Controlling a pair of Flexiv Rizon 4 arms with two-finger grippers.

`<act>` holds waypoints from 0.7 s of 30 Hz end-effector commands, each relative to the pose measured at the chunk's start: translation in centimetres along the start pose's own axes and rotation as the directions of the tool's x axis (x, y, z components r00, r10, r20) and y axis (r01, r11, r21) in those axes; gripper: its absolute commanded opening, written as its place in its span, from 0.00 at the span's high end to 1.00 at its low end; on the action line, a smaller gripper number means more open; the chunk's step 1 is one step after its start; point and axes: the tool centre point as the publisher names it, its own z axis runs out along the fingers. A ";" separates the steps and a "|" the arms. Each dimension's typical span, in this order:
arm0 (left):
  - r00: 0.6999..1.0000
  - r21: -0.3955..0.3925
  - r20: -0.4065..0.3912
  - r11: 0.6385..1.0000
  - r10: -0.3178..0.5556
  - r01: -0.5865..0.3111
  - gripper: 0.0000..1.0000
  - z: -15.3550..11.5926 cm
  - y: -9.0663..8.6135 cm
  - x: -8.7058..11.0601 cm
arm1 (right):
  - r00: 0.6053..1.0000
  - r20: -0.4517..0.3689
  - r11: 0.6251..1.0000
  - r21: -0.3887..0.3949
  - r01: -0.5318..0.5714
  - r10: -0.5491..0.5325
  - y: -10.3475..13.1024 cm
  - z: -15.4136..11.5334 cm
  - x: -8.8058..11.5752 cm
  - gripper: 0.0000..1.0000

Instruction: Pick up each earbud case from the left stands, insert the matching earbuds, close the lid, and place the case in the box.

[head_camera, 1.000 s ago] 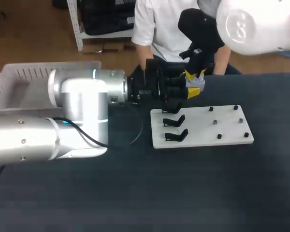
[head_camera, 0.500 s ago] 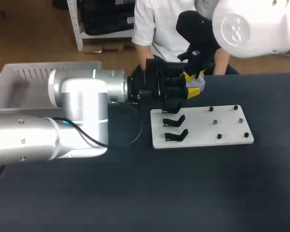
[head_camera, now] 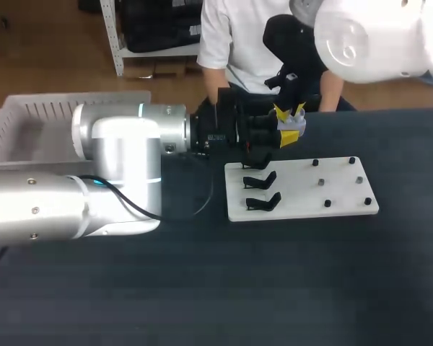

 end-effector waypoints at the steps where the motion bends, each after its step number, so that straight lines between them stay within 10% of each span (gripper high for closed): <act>1: 1.000 -0.002 0.004 1.000 0.002 -0.002 1.00 0.1 0.0 0.1 | 1.000 -0.006 1.000 -0.002 -0.001 0.001 -0.1 0.1 -0.2 1.00; 21: 1.000 -0.002 0.004 1.000 0.002 -0.002 1.00 0.1 0.0 0.1 | 1.000 -0.023 1.000 -0.011 -0.005 0.005 0.0 0.8 0.0 1.00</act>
